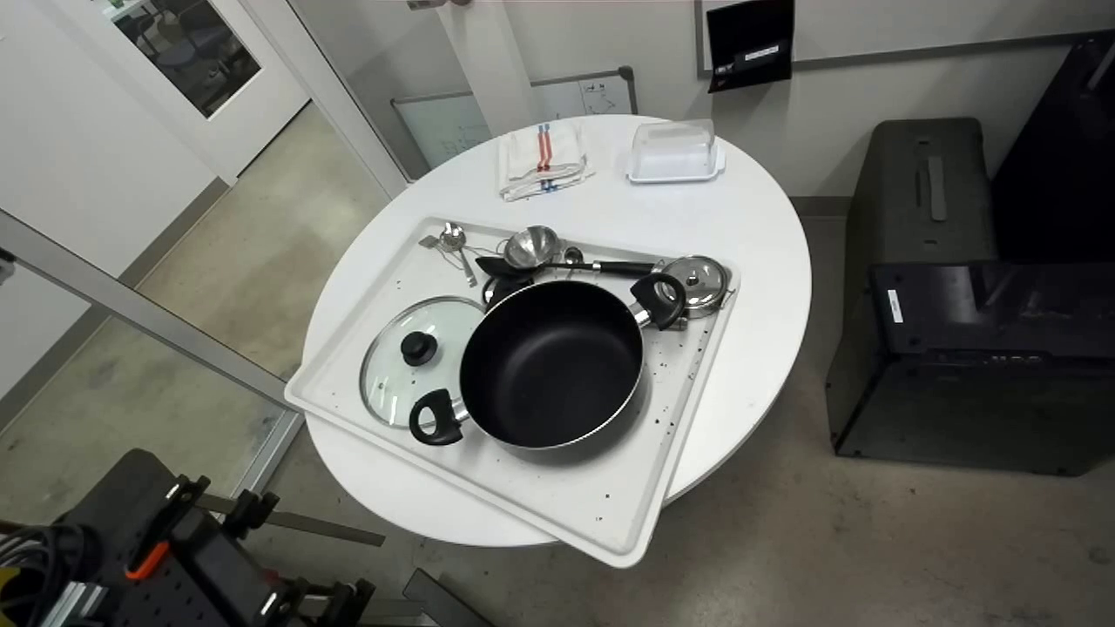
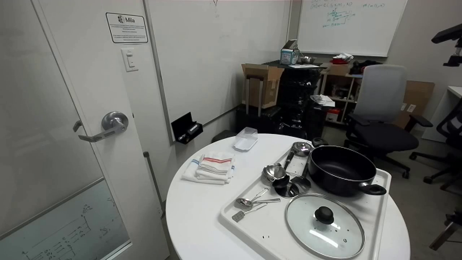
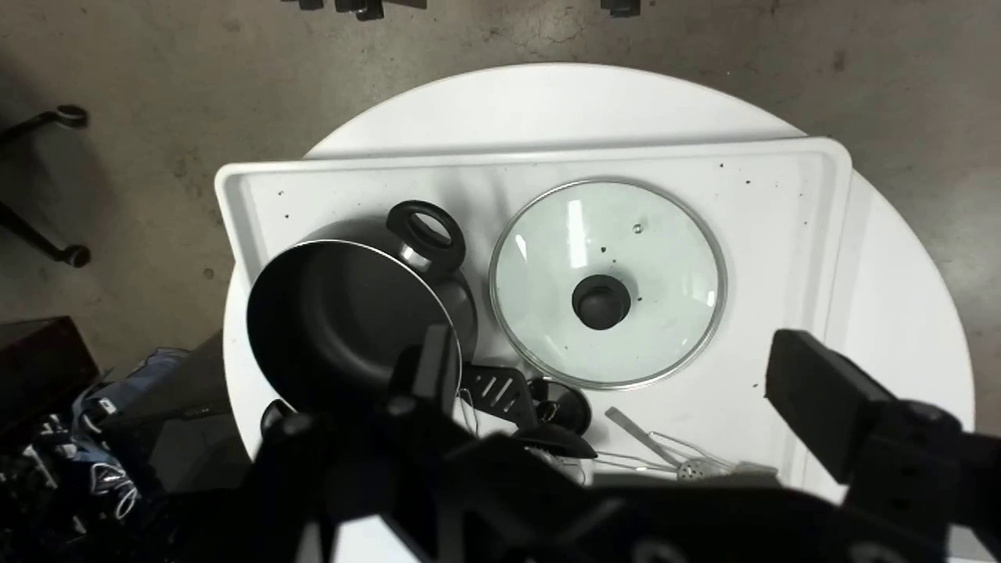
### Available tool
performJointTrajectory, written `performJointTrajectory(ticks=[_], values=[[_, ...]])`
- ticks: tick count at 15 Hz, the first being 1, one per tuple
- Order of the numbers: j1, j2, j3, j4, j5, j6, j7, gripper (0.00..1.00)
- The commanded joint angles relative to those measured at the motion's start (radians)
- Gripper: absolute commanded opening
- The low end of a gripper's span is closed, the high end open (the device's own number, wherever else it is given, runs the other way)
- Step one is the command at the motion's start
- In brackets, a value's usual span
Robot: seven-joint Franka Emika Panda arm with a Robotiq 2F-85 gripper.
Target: Put the glass lid on the black pot.
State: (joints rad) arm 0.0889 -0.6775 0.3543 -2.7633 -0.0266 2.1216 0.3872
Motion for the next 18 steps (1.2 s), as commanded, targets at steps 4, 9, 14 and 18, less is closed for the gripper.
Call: performJointTrajectory(ticks=[4,9,14,18], values=[[0.005,0.230,-0.088,0.106,-0.023,-0.013,-0.129,1.00],[0.001,0.405,-0.123,0.199,-0.070,-0.019,-0.191,1.00],[0.008,0.554,-0.143,0.290,-0.133,-0.026,-0.253,1.00],[0.010,0.678,-0.160,0.349,-0.207,-0.007,-0.302,1.00]])
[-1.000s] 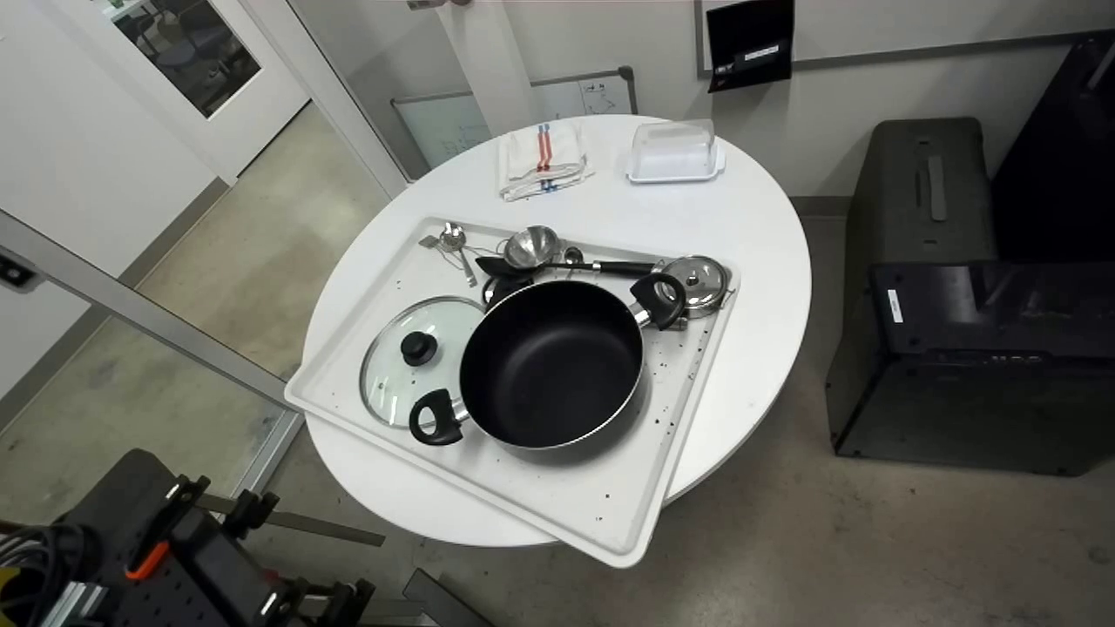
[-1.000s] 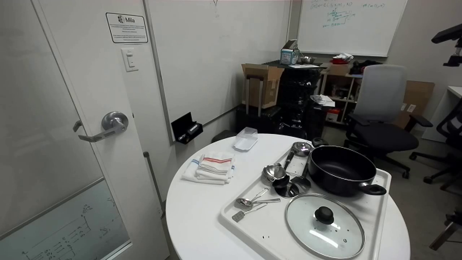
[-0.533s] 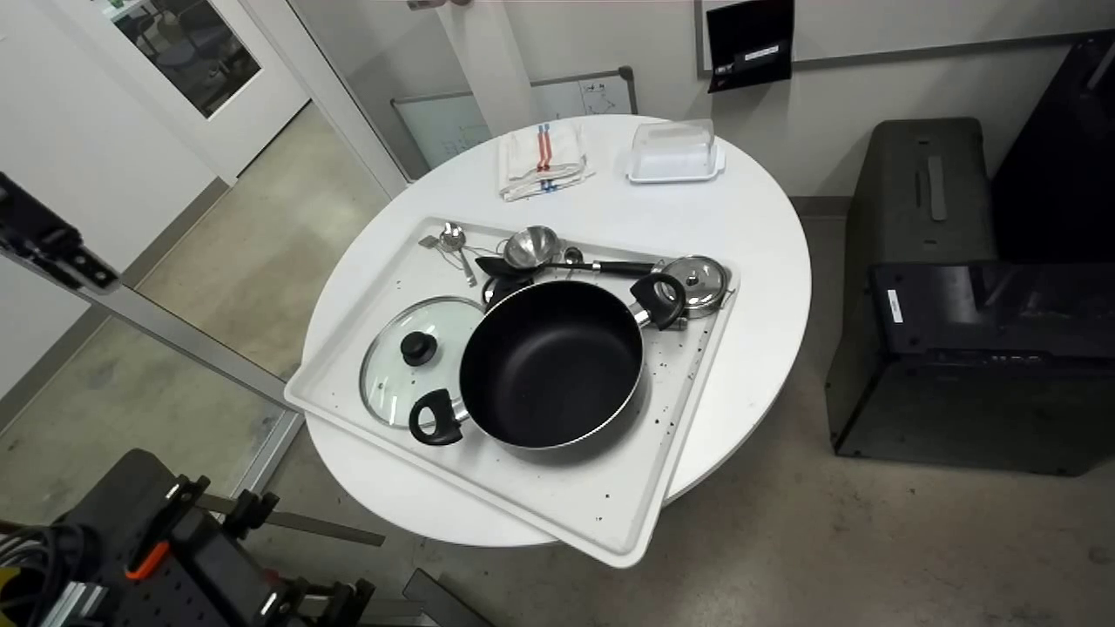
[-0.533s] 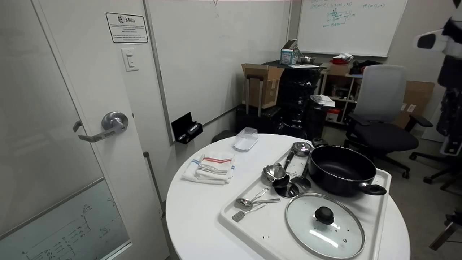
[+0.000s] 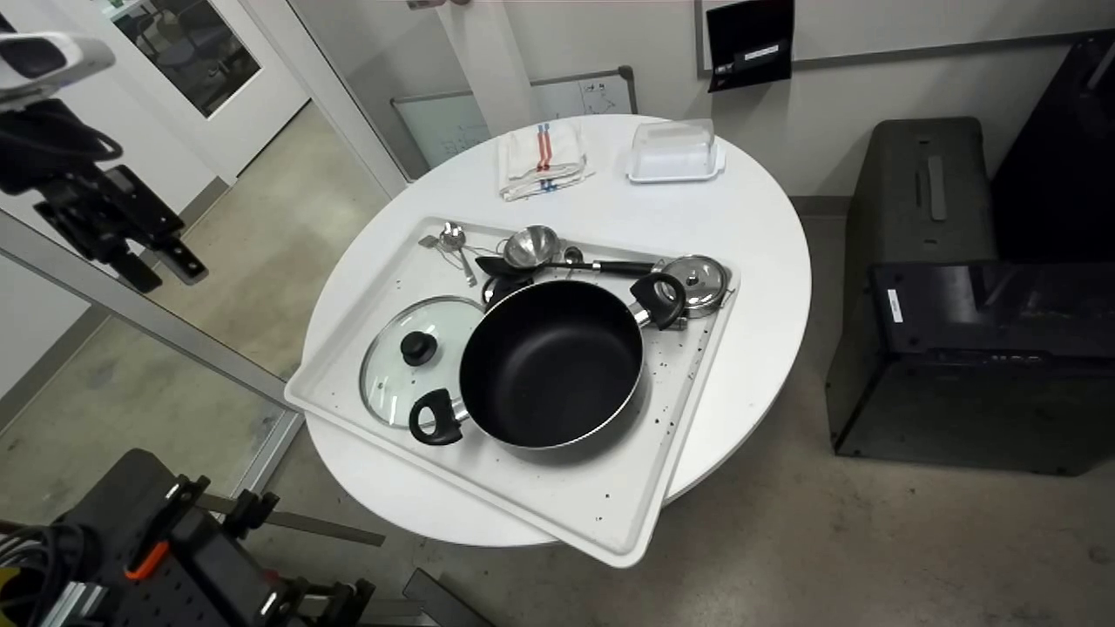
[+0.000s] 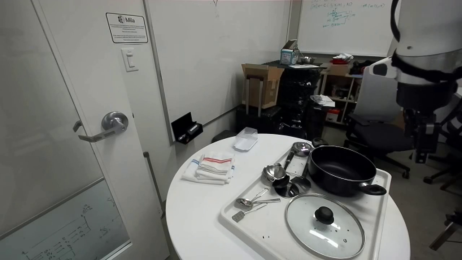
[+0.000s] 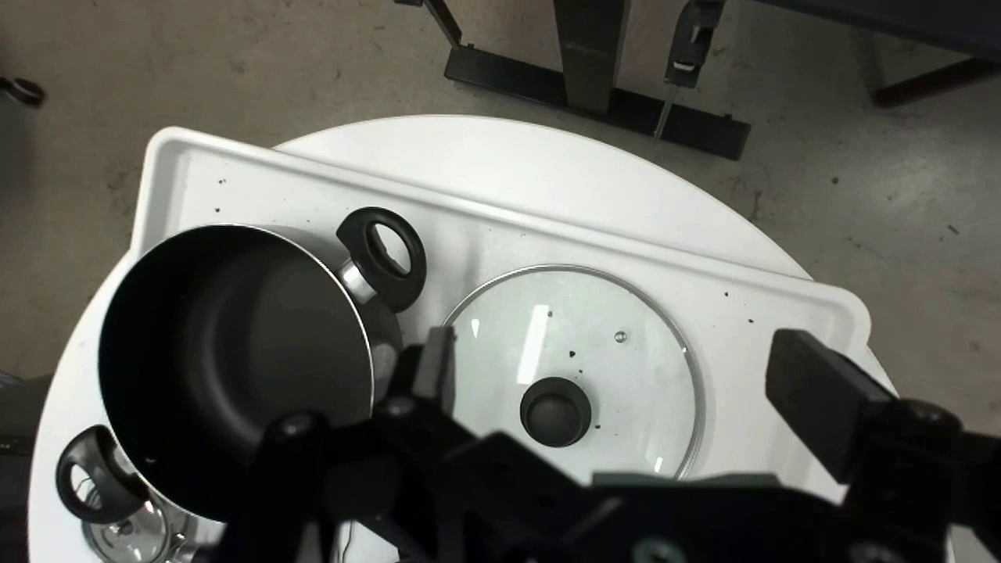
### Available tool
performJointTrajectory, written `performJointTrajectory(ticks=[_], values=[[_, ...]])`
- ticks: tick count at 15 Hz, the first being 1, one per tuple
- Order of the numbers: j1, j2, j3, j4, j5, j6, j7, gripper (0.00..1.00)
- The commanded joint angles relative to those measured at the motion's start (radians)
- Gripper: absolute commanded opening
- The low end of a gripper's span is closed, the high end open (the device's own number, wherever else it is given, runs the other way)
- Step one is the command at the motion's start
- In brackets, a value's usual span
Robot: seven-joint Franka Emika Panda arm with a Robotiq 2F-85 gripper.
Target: Put the glass lid on the black pot.
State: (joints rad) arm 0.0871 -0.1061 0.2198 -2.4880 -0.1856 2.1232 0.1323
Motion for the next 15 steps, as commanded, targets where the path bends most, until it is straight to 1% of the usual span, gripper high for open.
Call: performJointTrajectory(ticks=[1,4,10,15], values=[[0.011,0.139,-0.032,0.087,-0.064,-0.002,-0.060,1.00],[0.011,0.218,-0.055,0.129,-0.095,0.016,-0.106,1.00],[0.009,0.385,-0.097,0.233,-0.115,0.074,-0.210,1.00],[0.017,0.523,-0.113,0.322,-0.129,0.123,-0.270,1.00]])
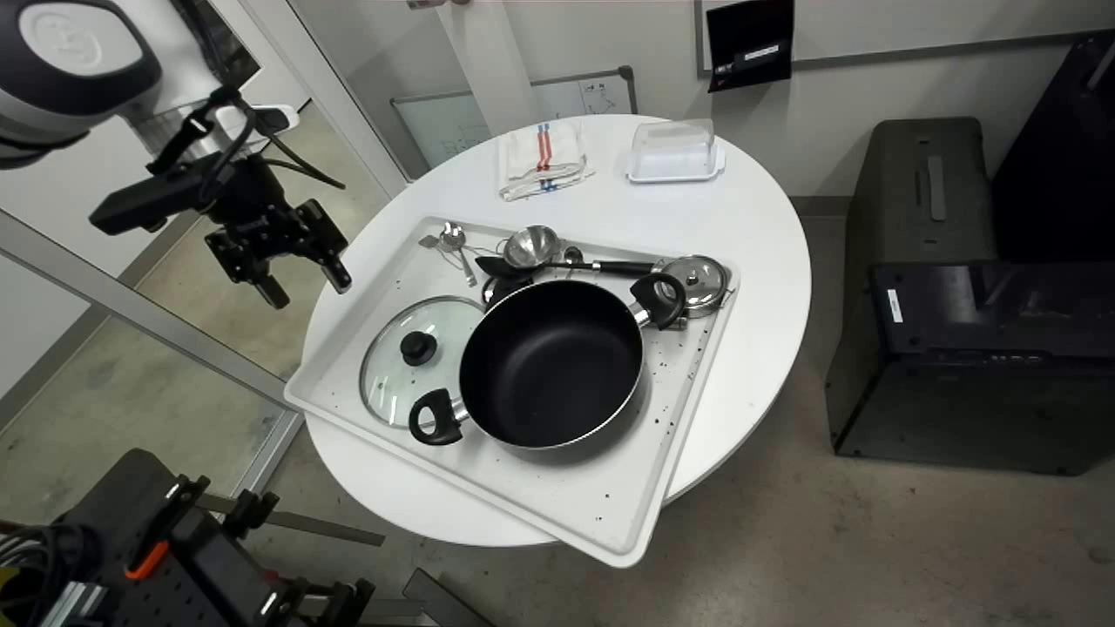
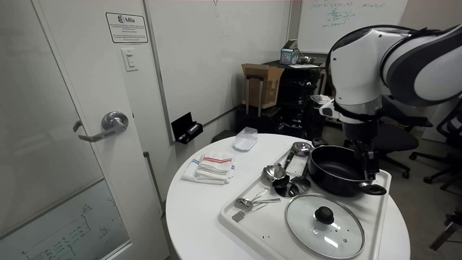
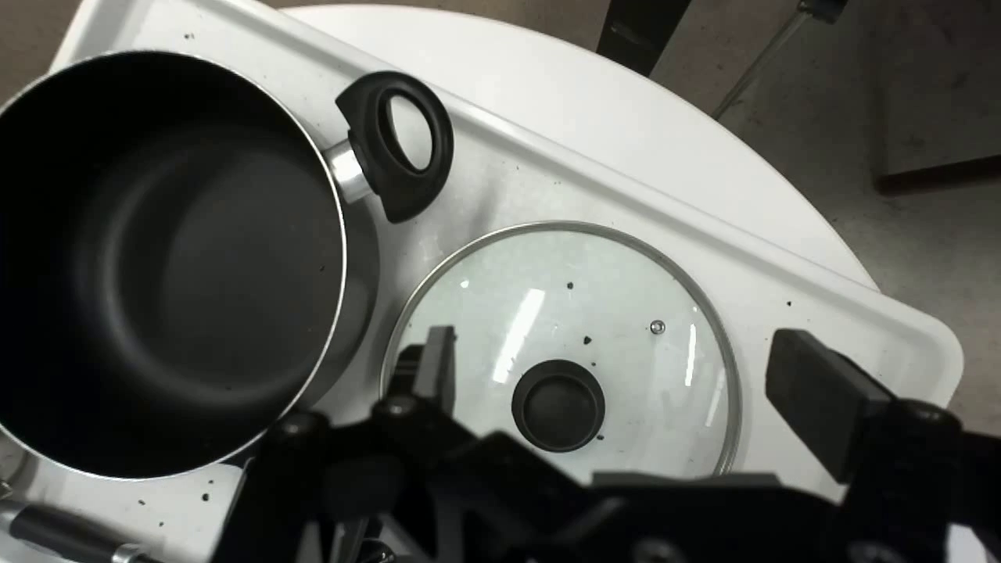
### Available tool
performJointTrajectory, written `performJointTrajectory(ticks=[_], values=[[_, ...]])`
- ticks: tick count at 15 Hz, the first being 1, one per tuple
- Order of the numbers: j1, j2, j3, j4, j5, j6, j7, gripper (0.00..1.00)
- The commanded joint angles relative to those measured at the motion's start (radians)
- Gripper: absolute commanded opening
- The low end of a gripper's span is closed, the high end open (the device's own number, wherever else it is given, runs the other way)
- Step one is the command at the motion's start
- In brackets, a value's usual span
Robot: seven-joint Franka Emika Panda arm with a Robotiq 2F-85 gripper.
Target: Put the glass lid on the black pot.
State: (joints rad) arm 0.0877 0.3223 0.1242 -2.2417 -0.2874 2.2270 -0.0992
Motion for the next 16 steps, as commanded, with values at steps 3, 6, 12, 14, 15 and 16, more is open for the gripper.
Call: performJointTrajectory(ticks=[3,6,12,14,15,16], values=[[0.027,0.184,-0.026,0.129,-0.047,0.039,-0.056,1.00],[0.038,0.267,-0.036,0.182,-0.070,0.055,-0.067,1.00],[0.052,0.423,-0.055,0.308,-0.087,0.082,-0.088,1.00],[0.057,0.470,-0.059,0.353,-0.086,0.082,-0.092,1.00],[0.058,0.492,-0.061,0.374,-0.086,0.080,-0.098,1.00],[0.060,0.513,-0.062,0.395,-0.085,0.077,-0.102,1.00]])
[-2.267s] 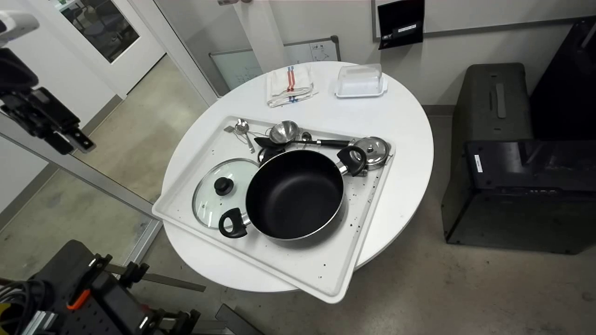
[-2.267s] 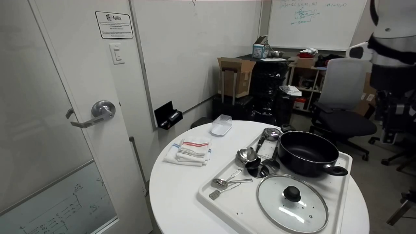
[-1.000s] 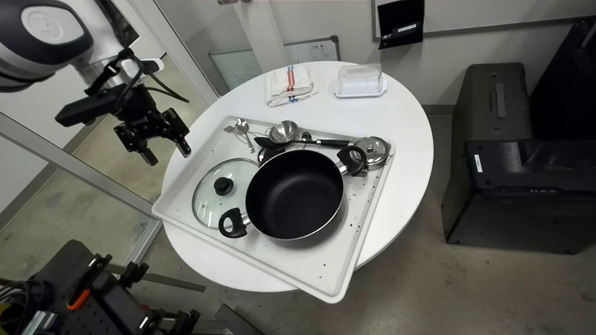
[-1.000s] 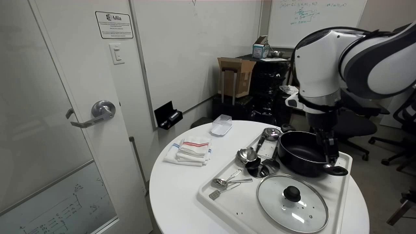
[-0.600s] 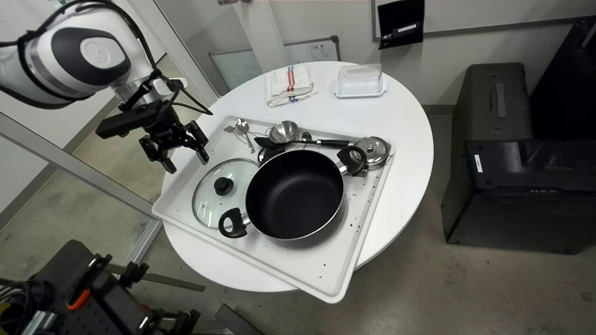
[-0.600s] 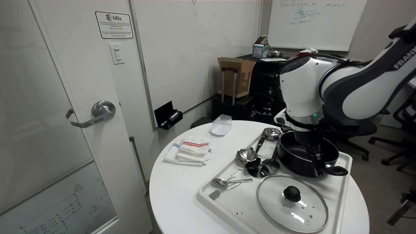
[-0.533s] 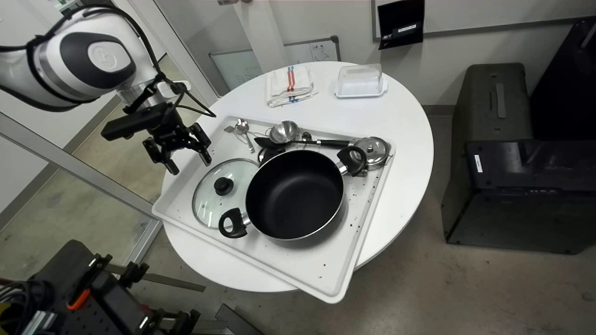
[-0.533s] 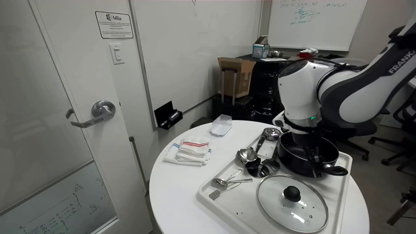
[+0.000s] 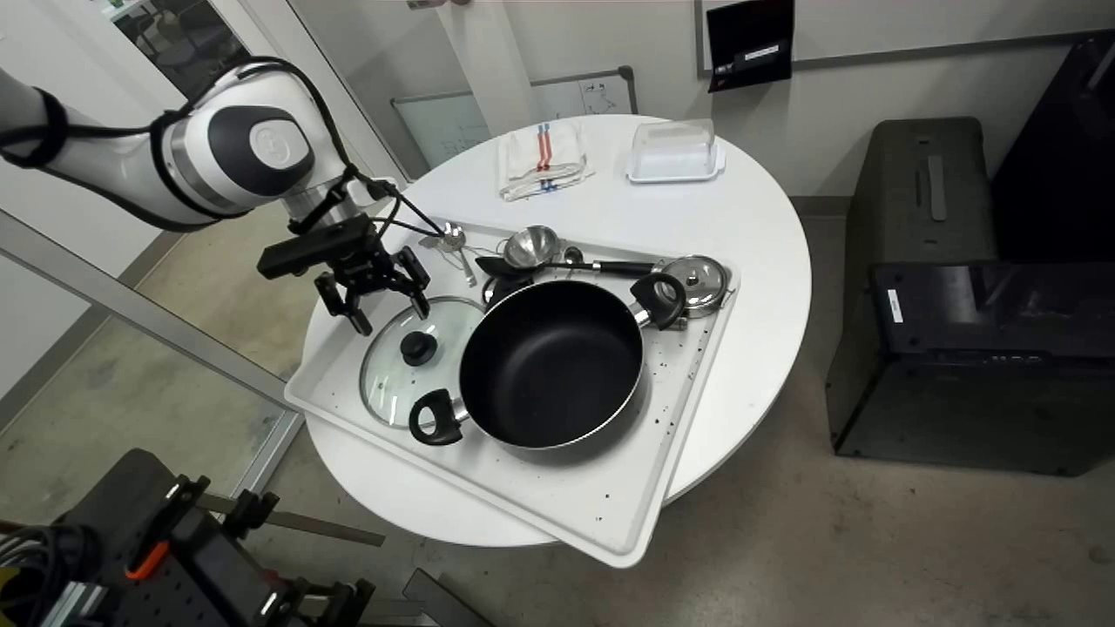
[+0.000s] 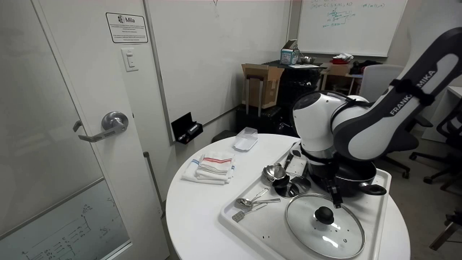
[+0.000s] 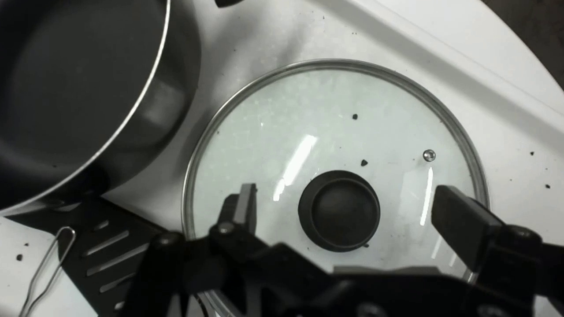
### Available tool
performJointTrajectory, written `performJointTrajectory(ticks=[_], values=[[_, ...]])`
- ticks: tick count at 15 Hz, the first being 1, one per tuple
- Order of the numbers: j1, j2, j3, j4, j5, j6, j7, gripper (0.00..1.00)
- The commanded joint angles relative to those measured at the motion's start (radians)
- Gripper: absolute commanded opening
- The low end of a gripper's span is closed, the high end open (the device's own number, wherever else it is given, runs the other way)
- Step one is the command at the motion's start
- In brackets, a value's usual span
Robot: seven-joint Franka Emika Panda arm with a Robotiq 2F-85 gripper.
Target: Put the glass lid on the black pot.
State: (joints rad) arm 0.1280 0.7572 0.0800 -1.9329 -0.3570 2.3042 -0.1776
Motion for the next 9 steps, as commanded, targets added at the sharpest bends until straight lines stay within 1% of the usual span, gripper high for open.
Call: performJointTrajectory(ticks=[1,5,9], values=[[0.022,0.099,-0.019,0.104,-0.016,0.001,-0.029,1.00],[0.035,0.169,-0.023,0.164,-0.017,-0.007,-0.042,1.00],[0.042,0.201,-0.024,0.183,-0.016,-0.015,-0.047,1.00]])
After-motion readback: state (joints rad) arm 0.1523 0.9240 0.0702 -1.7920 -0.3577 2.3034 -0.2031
